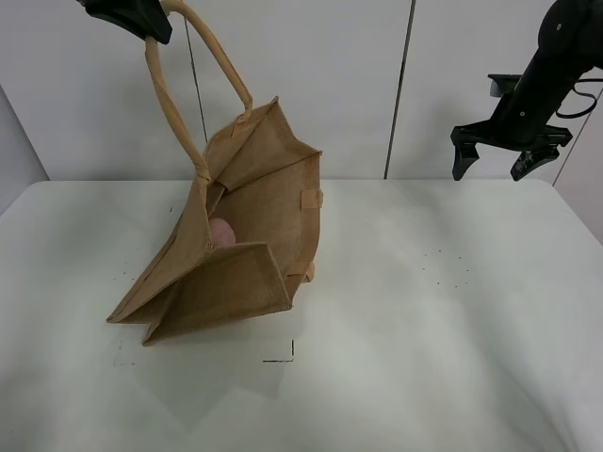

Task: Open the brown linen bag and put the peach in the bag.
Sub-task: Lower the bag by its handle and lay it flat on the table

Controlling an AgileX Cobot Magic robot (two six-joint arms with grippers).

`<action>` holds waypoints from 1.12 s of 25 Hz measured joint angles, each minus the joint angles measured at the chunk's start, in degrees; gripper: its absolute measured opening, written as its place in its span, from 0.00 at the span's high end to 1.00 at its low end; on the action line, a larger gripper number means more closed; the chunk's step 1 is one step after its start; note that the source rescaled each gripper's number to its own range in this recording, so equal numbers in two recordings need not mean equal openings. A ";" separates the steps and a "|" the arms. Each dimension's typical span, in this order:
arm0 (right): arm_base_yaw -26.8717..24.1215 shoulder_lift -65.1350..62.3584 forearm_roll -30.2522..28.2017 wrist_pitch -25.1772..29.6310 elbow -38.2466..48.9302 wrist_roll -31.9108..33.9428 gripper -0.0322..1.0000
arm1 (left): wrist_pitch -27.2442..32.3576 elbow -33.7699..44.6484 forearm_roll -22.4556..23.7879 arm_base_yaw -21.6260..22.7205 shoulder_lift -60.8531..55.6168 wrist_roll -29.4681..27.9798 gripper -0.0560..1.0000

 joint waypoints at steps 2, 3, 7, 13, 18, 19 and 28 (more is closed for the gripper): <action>0.00 -2.69 -0.06 -0.07 2.95 0.00 0.00 | 0.00 0.00 0.00 0.00 0.00 0.00 0.95; 0.00 -4.17 -0.26 -0.10 4.95 0.00 0.00 | 0.00 0.00 0.00 0.00 0.00 0.00 0.95; 0.01 -14.43 -0.50 -0.21 19.25 0.00 0.00 | 0.00 0.00 0.05 0.00 0.00 0.12 0.95; 0.01 -37.22 -0.73 0.08 47.06 -1.36 0.00 | 0.00 0.00 0.01 0.00 0.00 0.18 0.95; 0.01 -57.50 -1.35 -0.02 64.93 -2.27 0.00 | 0.00 0.00 0.01 0.00 0.00 0.18 0.95; 0.01 -61.68 -1.35 -0.47 67.93 -2.10 0.00 | 0.00 0.00 0.01 0.00 0.00 0.18 0.95; 0.01 -98.27 -1.35 -8.99 85.03 -1.05 0.00 | 0.00 0.00 0.01 0.00 0.00 0.18 0.95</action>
